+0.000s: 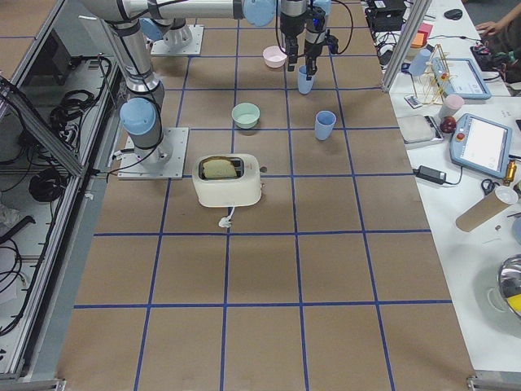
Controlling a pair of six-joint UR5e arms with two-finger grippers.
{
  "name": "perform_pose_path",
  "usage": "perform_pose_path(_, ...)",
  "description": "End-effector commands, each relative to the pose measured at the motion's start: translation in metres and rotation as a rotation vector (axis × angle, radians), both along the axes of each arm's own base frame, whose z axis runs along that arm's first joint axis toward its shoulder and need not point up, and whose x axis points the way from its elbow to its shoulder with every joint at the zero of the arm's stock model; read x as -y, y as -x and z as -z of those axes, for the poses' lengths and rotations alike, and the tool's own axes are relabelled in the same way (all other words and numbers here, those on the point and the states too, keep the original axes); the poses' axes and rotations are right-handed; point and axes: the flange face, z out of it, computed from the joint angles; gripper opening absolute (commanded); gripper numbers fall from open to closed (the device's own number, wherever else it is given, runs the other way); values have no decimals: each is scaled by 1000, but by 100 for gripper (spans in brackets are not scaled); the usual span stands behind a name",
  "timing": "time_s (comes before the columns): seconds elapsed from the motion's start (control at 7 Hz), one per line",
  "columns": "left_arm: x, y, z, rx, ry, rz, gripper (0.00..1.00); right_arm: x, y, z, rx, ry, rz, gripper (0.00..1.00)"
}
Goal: Stack blue cups with both arms
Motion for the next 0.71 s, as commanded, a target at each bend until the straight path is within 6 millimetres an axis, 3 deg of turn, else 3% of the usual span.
perform_pose_path(0.0, -30, -16, -72, -9, 11, 66, 100, 3, 1, 3, 1, 0, -4, 100)
perform_pose_path(0.14, -47, -41, -109, -3, 1, 168, 100, 7, 8, 2, 0, 9, 6, 100)
perform_pose_path(0.29, -60, -76, -150, -12, 22, 147, 100, 26, 19, 13, 5, 42, 15, 100)
perform_pose_path(0.43, -76, -105, -181, -20, 60, 169, 100, 57, 41, 36, 1, 44, 14, 100)
perform_pose_path(0.57, -96, -138, -191, -18, 66, 150, 100, 72, 60, 49, 11, 34, 41, 100)
